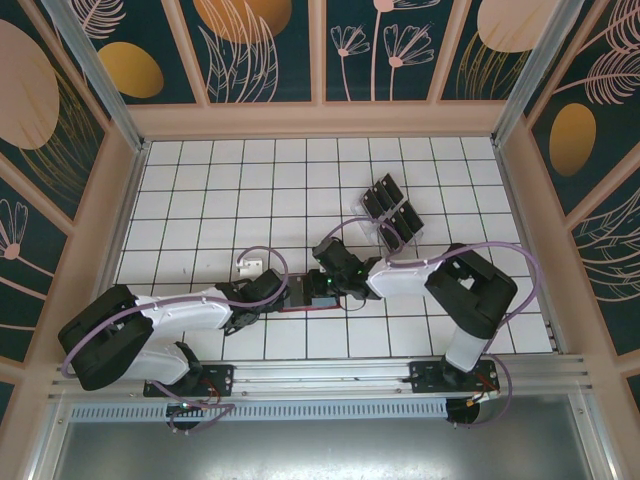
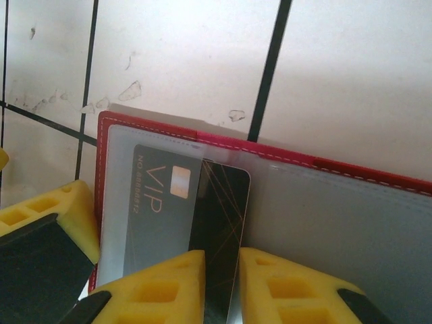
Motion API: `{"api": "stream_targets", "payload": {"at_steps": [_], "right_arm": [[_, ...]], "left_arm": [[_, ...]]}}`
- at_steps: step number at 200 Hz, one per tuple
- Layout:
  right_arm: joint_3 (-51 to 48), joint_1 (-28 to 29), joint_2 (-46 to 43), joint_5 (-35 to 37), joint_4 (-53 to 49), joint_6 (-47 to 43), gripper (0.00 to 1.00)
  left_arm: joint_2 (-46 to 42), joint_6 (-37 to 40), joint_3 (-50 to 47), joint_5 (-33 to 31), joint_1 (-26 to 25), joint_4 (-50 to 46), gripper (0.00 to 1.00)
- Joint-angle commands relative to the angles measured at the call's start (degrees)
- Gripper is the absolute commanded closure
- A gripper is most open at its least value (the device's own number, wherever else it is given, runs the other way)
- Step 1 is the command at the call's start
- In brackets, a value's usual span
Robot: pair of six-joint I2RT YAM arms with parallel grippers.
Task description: Put the credit cards into the card holder
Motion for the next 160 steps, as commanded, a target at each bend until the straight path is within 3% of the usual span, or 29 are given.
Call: {"api": "stream_targets", "payload": {"at_steps": [1,68,107,160], "right_arm": [[1.9,1.4,2.4,-1.9,0.1,-0.1,0.82],[5.5,2.8,5.1,-3.3,-1.3,-0.9,0.85],[3.6,2.9,2.4,-1.7,-1.7,-0.6,0.69],[0.0,2.9,-1.5,-0.9,-0.5,0.9,0.68]], "left_arm": [[1.4,-0.7,-1.1,1.6,0.2,1.7,0.02],[1.1,-0.8,-1.5,2.4,0.3,2.6,0.02],[-1.3,-1.4,-0.4,0.7,0.3,-0.3,0.02],[-7.9,-4.3,-0.2,-3.3,0.2,-6.0,0.02]]}}
